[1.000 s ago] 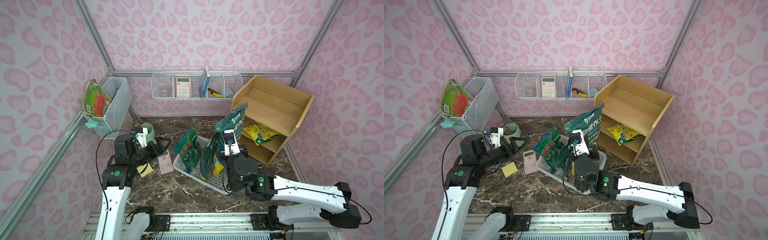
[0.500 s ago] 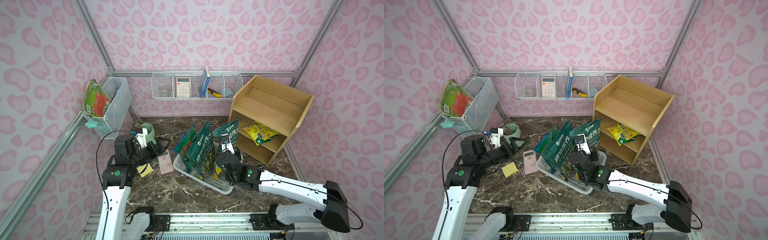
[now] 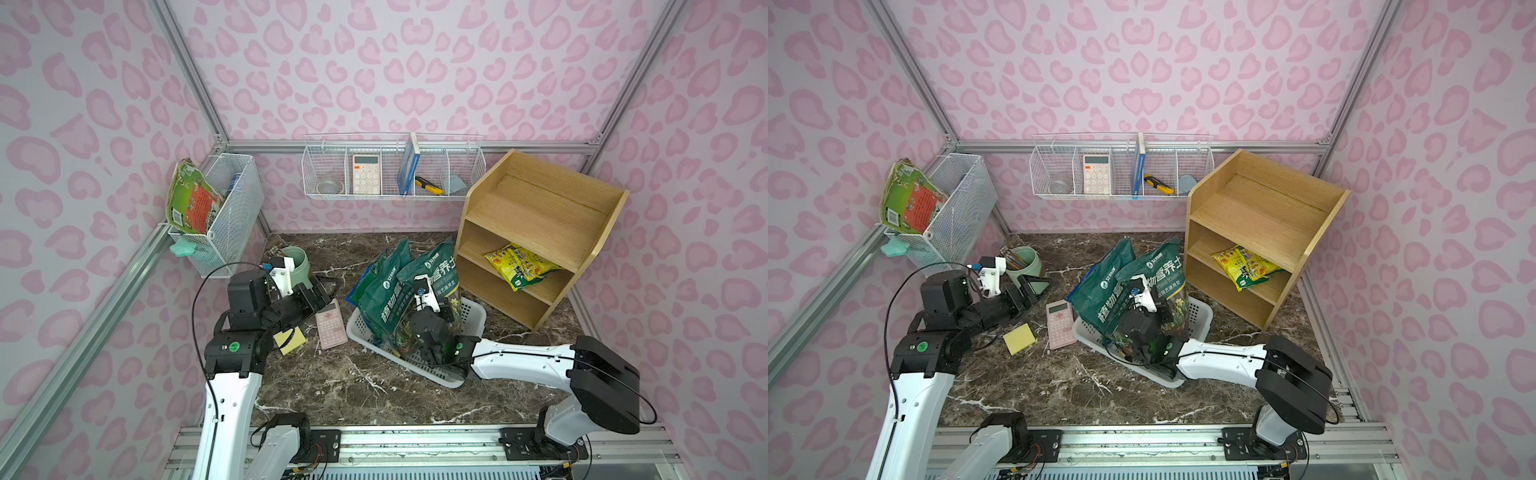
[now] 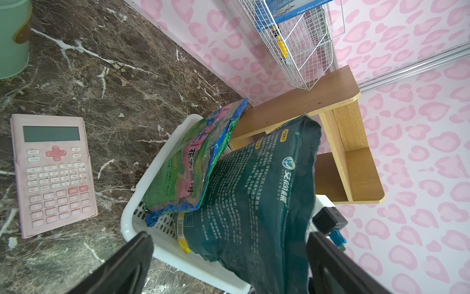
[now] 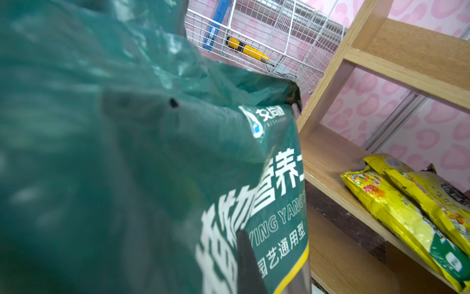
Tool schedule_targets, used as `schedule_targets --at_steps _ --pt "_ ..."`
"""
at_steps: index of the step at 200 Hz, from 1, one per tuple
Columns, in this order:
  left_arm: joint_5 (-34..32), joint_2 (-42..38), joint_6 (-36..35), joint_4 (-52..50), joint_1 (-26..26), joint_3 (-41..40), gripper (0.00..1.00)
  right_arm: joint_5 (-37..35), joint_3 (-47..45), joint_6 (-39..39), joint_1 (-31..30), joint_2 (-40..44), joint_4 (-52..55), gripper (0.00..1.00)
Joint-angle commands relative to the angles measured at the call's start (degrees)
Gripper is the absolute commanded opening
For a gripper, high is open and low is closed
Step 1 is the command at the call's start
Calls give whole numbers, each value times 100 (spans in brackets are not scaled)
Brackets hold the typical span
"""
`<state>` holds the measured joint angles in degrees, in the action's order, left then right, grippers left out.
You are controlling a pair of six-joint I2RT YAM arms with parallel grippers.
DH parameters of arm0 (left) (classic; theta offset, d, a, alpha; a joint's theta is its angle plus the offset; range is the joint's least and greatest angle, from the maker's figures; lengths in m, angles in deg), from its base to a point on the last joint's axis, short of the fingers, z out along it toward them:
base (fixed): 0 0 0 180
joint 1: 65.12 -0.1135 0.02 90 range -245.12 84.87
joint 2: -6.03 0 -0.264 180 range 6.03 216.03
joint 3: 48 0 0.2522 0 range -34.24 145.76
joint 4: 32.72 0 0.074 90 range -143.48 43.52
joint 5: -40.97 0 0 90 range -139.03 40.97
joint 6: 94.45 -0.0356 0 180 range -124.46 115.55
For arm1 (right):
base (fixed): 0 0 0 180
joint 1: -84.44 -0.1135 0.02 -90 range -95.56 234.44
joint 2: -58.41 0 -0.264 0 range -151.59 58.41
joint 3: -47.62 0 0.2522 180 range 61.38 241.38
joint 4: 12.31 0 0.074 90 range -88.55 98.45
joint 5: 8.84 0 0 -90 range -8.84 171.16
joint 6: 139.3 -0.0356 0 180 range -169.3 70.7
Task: Take down the fertilizer bag from the shelf
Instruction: Place the fertilizer bag in the storage box.
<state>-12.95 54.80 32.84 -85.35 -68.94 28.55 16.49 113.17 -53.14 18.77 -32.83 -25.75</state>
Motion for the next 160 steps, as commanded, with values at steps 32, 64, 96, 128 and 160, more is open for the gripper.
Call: schedule_targets --at_steps 32,64,96,128,160 --pt "110 -54 -30 103 -36 -19 99 494 -122 -526 -414 183 212 0" --pt "127 -57 -6 116 -35 -27 99 847 -568 -864 -384 371 581 0" --pt "119 -61 14 143 -47 -34 99 1250 -924 -979 -376 869 476 4" --pt "137 -114 -3 126 -49 -84 99 1690 -1169 -1092 -377 1493 518 31" --pt "146 -179 -27 93 -45 -93 99 1601 -1334 -1058 -330 2320 810 55"
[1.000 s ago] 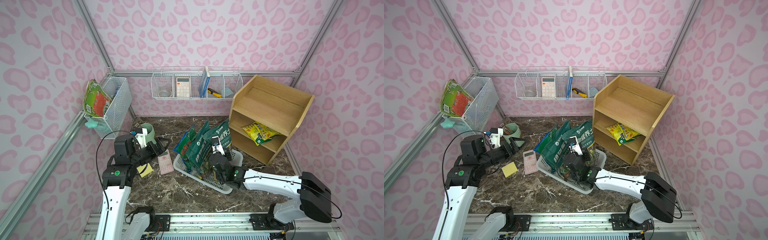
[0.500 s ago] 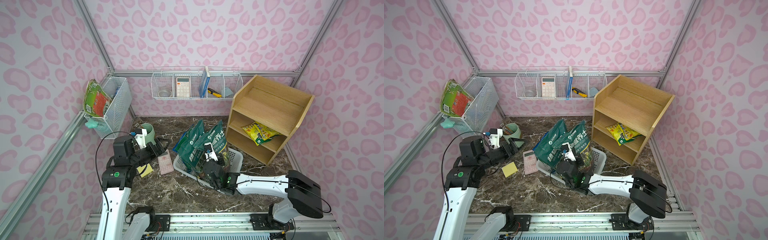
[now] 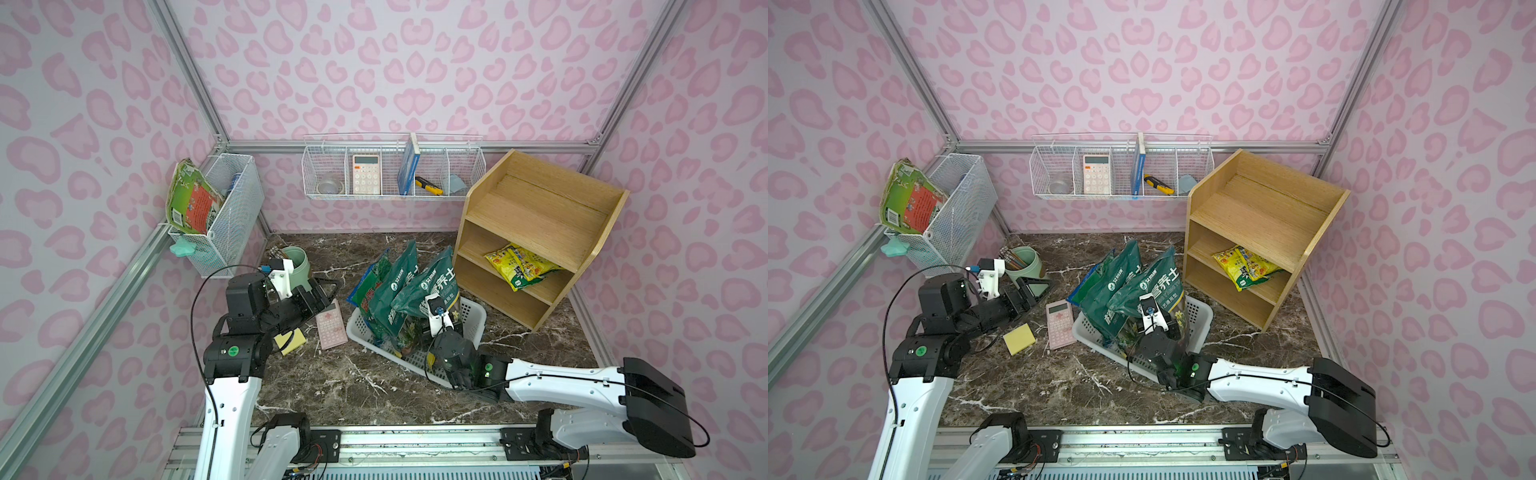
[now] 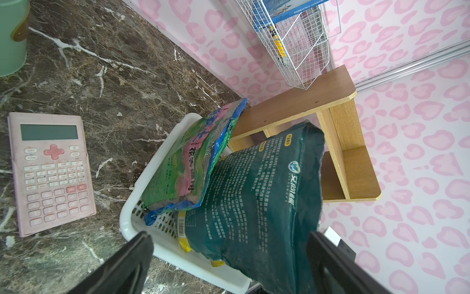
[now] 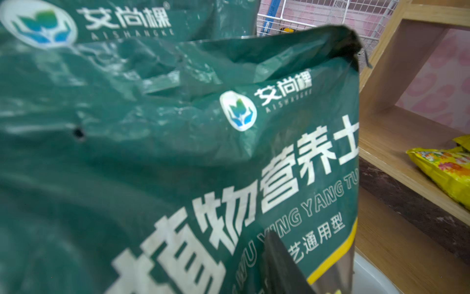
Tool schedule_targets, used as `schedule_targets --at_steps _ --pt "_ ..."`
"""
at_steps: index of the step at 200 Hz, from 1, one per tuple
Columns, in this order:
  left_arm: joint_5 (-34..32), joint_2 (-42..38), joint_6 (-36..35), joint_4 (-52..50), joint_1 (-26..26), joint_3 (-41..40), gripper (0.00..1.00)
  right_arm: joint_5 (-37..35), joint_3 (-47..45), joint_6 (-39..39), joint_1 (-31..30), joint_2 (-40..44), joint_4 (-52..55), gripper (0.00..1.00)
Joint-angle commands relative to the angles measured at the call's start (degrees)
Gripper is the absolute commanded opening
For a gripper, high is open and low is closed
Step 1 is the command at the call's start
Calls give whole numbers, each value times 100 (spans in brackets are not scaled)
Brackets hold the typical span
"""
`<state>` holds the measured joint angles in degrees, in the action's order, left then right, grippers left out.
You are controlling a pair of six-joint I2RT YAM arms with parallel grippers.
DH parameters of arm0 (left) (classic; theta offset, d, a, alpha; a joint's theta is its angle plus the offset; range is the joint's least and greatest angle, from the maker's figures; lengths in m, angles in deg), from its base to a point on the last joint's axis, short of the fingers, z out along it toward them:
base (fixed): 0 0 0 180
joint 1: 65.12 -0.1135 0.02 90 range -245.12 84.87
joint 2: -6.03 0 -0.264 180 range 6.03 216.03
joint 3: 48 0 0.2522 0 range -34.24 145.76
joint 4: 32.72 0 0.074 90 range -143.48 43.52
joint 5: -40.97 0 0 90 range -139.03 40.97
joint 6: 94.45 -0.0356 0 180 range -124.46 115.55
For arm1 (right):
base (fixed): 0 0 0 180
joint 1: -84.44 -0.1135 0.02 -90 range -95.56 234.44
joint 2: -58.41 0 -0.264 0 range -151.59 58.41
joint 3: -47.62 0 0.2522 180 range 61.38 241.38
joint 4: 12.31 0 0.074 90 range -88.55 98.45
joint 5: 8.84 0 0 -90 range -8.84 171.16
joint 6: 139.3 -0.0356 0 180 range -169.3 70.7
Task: Take down the fertilizer bag from the shelf
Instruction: Place the fertilizer bag in the storage box.
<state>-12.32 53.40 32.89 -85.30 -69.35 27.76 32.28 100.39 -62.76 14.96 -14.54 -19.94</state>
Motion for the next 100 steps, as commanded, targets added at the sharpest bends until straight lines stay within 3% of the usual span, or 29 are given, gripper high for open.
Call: schedule_targets --at_steps 1,17,52,82,100 --pt "82 -46 -33 88 -1 -13 99 17 -57 -96 54 526 243 56" --pt "87 -94 -82 28 -6 -28 99 -92 -95 -179 249 1046 587 62" --pt "6 -302 -203 -84 -64 -139 99 -389 -235 -779 1045 1951 1505 63" --pt "-146 -503 -279 -144 -173 -271 99 -198 -272 -1019 1572 2425 1900 64" --pt "-266 -560 -315 -199 -183 -236 99 455 -413 -841 1665 2491 1620 60"
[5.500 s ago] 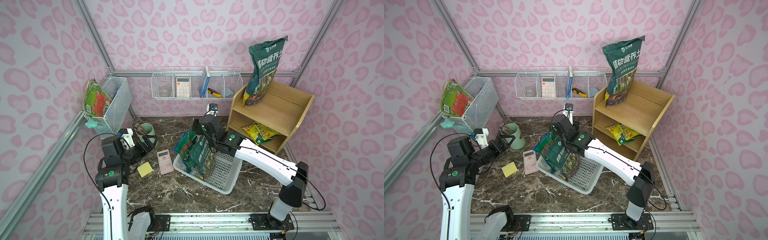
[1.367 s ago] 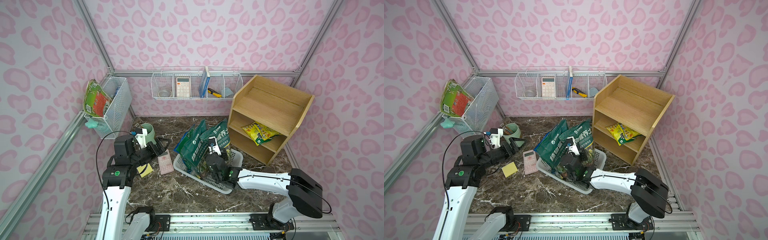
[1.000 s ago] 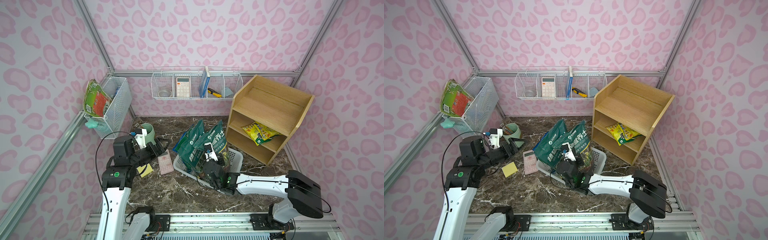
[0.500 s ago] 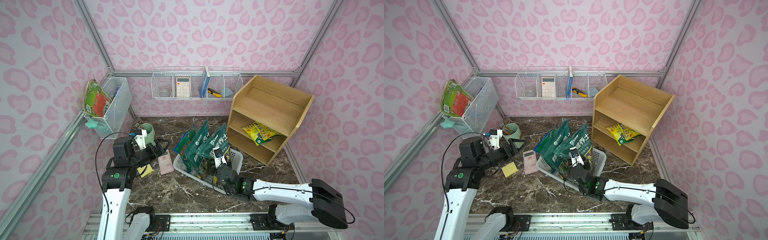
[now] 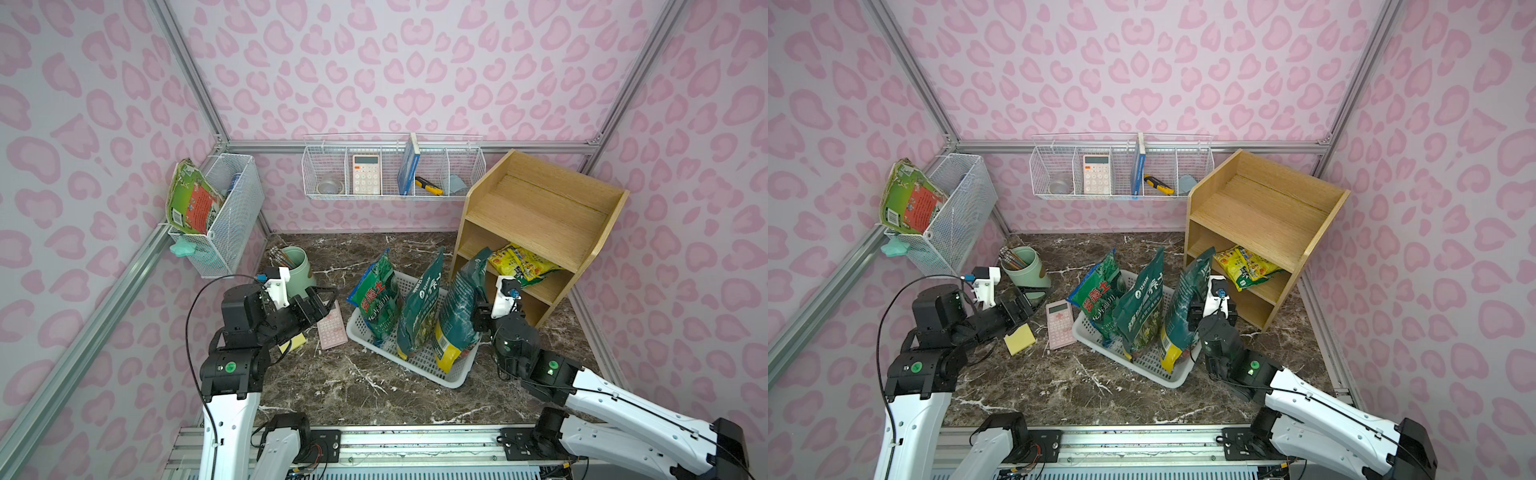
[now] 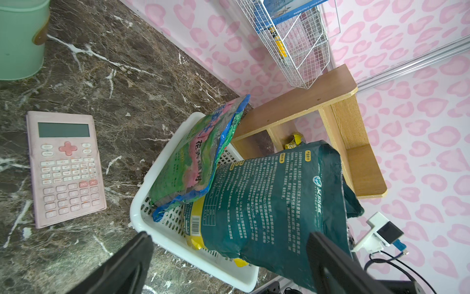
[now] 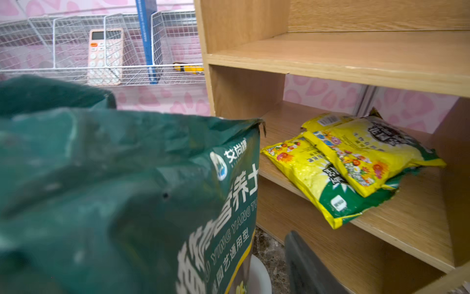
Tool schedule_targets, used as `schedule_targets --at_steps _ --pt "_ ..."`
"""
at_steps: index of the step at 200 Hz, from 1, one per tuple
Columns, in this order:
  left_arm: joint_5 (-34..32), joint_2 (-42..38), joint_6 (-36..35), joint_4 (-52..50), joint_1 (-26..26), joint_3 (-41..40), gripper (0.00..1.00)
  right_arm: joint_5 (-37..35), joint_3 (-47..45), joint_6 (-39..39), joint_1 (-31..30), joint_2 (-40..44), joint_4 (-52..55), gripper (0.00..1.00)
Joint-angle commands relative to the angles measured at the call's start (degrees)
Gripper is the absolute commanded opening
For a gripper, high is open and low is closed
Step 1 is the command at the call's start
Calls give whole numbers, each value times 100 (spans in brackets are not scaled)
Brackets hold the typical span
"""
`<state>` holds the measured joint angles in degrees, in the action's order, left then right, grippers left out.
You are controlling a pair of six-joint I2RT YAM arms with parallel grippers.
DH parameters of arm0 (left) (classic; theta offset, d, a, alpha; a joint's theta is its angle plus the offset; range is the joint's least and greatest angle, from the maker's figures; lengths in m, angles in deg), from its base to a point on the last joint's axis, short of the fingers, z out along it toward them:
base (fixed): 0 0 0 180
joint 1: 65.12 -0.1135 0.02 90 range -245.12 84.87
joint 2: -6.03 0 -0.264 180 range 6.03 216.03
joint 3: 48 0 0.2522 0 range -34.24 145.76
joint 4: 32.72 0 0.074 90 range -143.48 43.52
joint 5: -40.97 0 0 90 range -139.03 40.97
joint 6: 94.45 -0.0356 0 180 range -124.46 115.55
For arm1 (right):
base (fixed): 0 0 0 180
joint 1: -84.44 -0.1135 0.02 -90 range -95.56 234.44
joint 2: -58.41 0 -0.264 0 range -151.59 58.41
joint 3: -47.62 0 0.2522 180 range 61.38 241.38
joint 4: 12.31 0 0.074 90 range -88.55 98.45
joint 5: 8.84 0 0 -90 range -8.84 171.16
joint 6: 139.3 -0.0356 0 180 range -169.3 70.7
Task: Take down the fertilizer bag from the shelf
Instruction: Place the fertilizer bag in the storage box.
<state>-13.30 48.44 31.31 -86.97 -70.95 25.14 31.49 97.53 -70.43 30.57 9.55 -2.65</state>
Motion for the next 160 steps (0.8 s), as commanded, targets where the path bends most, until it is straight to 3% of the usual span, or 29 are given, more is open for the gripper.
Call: schedule_targets --at_steps 1,28,40,47,62,72,87,126,160 --pt "-174 -65 -158 -36 -24 28 99 575 -139 -57 105 81 -131 60" --pt "-240 -110 -167 -49 -28 26 99 972 -146 32 110 -58 -285 62" --pt "-231 -98 -167 -50 -27 30 99 1151 -151 71 106 -87 -341 58" --pt "-233 -97 -158 -47 -31 30 99 1324 -164 109 109 -100 -417 49" --pt "-233 -86 -149 -47 -33 45 99 1734 -212 342 100 -124 -659 17" --pt "-233 -76 -141 -38 -32 52 99 1765 -257 413 63 -148 -844 0" --pt "-208 -57 -102 -8 -33 65 99 1510 -358 647 -105 -268 -1222 0" --pt "-66 -22 -35 73 -26 17 99 -297 -374 2637 -1371 -1536 -3336 0" --pt "-57 -30 -29 83 -28 -28 99 -889 -28 2124 -1672 -2733 -3318 0"
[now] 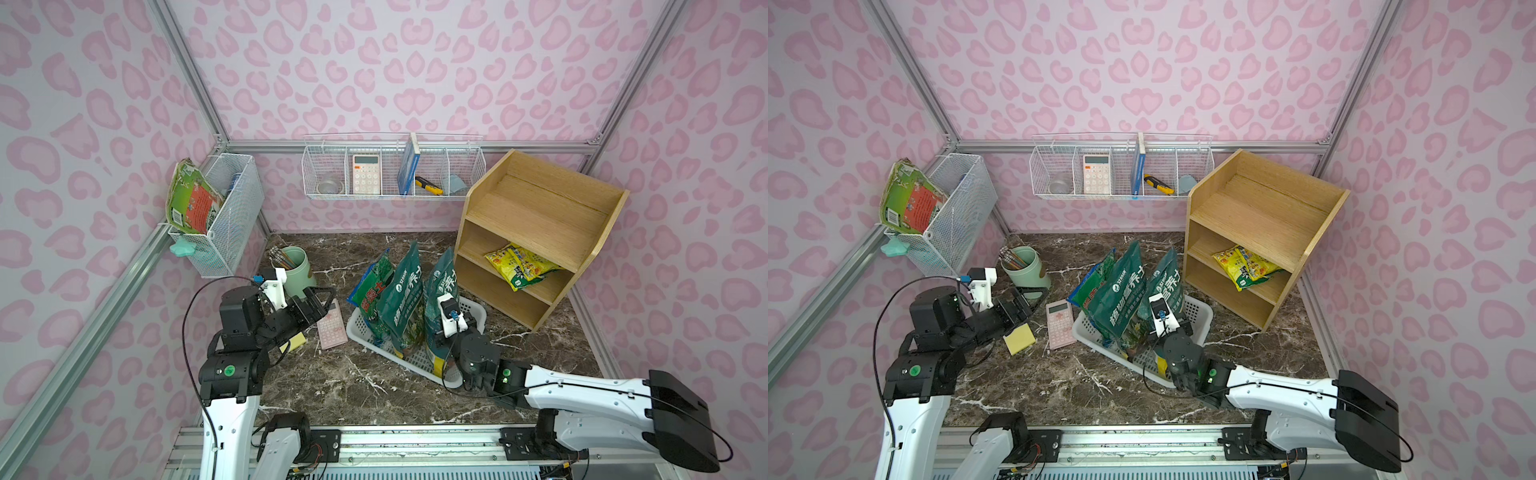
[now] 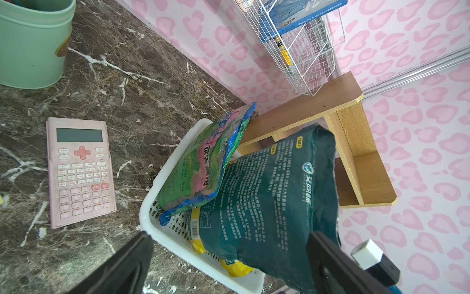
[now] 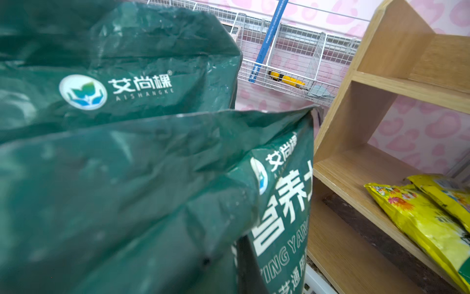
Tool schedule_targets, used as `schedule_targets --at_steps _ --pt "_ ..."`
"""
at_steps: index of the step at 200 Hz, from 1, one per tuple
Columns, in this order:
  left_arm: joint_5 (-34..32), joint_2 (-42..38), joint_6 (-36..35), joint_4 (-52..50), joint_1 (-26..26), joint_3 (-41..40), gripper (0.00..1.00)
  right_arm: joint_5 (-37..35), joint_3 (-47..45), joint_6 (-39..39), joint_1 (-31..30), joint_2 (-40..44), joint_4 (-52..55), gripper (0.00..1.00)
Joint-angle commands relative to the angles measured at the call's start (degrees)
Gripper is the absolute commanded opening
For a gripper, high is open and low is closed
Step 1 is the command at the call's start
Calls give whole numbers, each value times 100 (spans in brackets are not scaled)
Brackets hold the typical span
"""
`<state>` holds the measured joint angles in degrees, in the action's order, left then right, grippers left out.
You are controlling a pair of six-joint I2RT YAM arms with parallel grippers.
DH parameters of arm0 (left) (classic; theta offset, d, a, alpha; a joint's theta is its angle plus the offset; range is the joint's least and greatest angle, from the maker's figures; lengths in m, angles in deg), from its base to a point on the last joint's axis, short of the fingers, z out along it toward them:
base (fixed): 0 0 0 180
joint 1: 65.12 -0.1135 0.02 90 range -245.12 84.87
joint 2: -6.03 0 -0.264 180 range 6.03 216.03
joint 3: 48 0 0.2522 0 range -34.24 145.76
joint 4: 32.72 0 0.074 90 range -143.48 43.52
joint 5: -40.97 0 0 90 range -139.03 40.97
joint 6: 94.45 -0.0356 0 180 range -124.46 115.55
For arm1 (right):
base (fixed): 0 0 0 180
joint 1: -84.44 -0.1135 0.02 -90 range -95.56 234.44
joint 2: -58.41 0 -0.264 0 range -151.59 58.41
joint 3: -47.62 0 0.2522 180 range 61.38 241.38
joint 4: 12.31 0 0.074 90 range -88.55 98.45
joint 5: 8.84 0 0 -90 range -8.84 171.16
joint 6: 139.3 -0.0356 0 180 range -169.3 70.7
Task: Take down the fertilizer bag from the shelf
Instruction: Place the fertilizer bag in the storage box.
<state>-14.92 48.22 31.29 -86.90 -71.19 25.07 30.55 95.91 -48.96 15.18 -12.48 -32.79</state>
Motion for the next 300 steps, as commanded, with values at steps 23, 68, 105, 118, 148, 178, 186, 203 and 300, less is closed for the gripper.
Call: schedule_targets --at_steps 23,68,105,118,148,178,186,203,300 --pt "92 -27 -24 83 -5 -30 99 -707 292 -668 -158 -1031 -51 0" --pt "87 -1 11 111 -4 -34 99 -164 1124 -2092 598 -1477 1289 0" --pt "105 30 20 127 -15 -28 99 -1129 924 -996 856 -1145 45 0" --pt "122 36 22 130 -14 -13 99 -1273 789 -468 852 -909 -579 0" --pt "133 43 37 146 -19 -7 99 -1439 476 1213 611 -503 -2182 0" --pt "149 54 46 156 -35 -37 99 -1358 222 2176 345 -520 -3397 0" --pt "149 42 46 157 -33 -43 99 -1345 182 2198 317 -600 -3515 0" --pt "156 41 39 166 -36 -47 99 -1375 -32 2199 241 -860 -4079 0" --pt "167 26 38 165 -36 -62 99 -2012 1141 2470 -943 -3767 -5106 0"
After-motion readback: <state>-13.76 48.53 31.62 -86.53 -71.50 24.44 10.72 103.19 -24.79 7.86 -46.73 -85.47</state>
